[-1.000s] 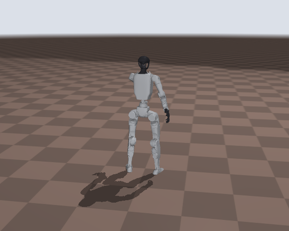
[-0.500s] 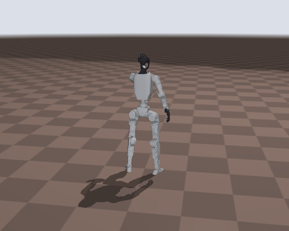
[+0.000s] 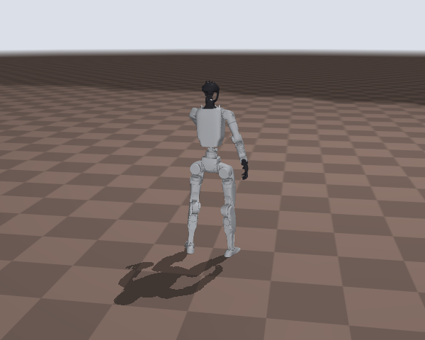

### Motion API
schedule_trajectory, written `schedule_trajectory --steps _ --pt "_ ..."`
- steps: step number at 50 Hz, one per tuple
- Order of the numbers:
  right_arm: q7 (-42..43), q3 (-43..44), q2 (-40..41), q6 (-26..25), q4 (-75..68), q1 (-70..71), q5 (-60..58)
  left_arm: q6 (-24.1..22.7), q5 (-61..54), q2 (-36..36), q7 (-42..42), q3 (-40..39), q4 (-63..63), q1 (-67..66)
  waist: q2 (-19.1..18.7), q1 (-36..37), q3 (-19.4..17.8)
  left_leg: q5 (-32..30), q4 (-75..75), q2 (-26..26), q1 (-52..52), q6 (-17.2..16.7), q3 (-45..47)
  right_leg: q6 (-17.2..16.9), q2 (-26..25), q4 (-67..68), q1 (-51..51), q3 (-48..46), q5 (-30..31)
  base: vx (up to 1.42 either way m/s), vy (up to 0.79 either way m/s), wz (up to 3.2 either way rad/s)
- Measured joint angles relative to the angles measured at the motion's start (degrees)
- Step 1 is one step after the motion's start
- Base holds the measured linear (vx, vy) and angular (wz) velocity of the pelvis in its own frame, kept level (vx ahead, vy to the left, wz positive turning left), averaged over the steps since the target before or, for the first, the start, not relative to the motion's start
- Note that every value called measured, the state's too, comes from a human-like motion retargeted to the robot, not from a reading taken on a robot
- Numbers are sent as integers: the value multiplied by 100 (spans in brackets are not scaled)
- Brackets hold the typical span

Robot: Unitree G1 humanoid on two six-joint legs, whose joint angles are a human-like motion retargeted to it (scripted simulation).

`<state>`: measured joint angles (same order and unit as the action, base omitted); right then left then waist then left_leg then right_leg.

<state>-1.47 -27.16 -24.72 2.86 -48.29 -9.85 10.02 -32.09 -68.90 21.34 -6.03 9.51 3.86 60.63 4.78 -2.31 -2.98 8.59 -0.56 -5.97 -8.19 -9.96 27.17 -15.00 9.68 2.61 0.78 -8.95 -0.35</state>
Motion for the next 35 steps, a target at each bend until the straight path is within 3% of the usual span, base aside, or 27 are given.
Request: schedule_trajectory --steps 5,9,12,21,25,30,35 --pt "471 -375 -100 21 -223 214 335 153 -449 605 -1474 360 3421 1234 -52 -257 52 -32 -15 21 46 -35 -162 0 49 2 53 -185 -38 -2 2 29" --pt "864 -372 -117 45 -241 410 474 290 -776 937 -2071 729 4657 1740 -78 -434 24 -45 -25 16 69 -78 -194 0 47 -14 58 -238 -36 0 0 5" --pt "941 -193 -59 84 -121 455 588 125 -805 1001 -1696 867 3764 1537 -30 -433 -46 -41 -25 4 57 -97 -154 0 28 -28 54 -207 -14 0 0 0" --pt "412 -52 83 19 138 338 278 -230 -697 123 325 808 -1544 308 123 -121 -114 17 -20 -27 -43 -48 87 0 -47 -34 1 54 46 2 0 -24" --pt "75 -58 119 -17 177 283 -106 -191 -349 -290 777 611 -2709 27 147 -123 -60 43 -9 -22 -76 -33 147 0 -50 -28 -3 126 47 1 0 -4" --pt "121 -1 141 -5 128 230 -11 -237 47 -330 169 36 -1828 -249 97 -170 -14 66 3 16 -120 -2 120 0 1 -4 49 117 8 0 0 0" --pt "472 -173 109 12 -31 251 246 -221 -511 89 -807 -50 1005 27 4 -234 47 70 1 44 -156 -4 60 0 45 16 114 48 -41 0 0 0"
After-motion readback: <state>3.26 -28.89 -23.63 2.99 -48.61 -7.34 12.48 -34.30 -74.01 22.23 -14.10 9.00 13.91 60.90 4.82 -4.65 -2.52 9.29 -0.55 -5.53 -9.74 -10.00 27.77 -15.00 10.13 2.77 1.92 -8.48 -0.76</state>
